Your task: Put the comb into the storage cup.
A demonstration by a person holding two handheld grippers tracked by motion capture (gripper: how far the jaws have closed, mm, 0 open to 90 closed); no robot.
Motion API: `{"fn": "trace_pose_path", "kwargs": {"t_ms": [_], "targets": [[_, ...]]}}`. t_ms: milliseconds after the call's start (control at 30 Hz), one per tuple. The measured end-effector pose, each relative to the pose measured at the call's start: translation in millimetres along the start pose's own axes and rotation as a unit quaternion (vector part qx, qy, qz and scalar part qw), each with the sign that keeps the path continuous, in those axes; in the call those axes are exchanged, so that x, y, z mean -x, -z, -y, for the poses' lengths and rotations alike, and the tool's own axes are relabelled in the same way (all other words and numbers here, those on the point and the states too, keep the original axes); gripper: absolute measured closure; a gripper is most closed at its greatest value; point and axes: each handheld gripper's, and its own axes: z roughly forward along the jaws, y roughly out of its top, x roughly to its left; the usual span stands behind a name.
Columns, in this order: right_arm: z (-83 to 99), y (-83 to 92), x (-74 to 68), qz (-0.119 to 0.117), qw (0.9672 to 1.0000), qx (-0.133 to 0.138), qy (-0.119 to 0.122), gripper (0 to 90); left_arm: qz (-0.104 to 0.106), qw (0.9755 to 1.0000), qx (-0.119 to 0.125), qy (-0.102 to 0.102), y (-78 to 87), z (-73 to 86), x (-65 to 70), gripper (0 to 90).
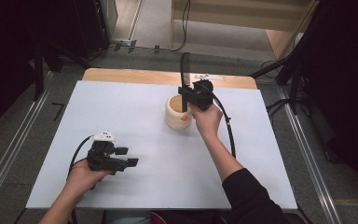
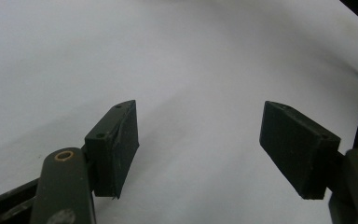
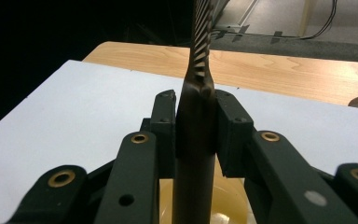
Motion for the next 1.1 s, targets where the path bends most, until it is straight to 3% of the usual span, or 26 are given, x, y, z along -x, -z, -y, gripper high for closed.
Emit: {"fn": "trace_pose_path", "kwargs": {"t_ms": [1100], "targets": [[10.3,-6.7,-1.6,0.009,0.9996,-0.011,0.025,69.4,0.002,1.0,0.0,-0.001,-0.2,0.1,0.3,28.7]]}}
